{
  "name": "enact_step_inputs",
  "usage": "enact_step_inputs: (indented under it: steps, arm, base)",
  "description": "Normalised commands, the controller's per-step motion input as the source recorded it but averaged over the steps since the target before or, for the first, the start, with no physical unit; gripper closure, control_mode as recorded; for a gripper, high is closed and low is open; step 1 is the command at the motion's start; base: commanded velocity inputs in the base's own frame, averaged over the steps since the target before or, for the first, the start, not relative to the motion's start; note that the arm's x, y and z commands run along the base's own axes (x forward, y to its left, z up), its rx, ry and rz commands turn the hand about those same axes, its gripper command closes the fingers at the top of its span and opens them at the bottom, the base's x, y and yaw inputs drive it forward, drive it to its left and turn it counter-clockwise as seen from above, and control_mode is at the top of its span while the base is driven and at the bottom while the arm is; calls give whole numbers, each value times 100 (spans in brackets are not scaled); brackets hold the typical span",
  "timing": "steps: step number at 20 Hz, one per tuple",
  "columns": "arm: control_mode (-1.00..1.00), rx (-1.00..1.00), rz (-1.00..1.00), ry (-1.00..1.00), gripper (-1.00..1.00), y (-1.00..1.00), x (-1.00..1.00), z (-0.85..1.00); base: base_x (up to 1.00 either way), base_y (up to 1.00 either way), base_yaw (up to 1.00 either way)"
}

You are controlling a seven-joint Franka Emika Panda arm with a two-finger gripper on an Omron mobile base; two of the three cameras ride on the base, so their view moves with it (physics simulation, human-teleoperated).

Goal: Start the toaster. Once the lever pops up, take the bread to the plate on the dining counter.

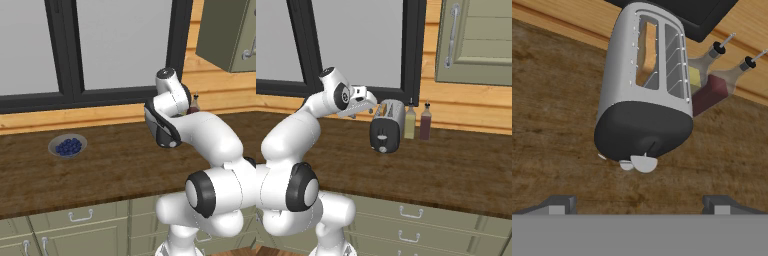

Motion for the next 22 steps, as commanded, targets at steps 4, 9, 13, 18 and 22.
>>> enact_step_inputs:
  steps: [4, 9, 13, 18, 22]
  arm:
    - [-100, 0, 0, 0, -100, 0, 0, 0]
    - [-100, 0, 0, 0, -100, 0, 0, 0]
    - [-100, 0, 0, 0, -100, 0, 0, 0]
    - [-100, 0, 0, 0, -100, 0, 0, 0]
    - [-100, 0, 0, 0, -100, 0, 0, 0]
  base:
    - [0, 0, 0]
    - [0, 0, 0]
    - [0, 0, 0]
    - [0, 0, 0]
    - [0, 0, 0]
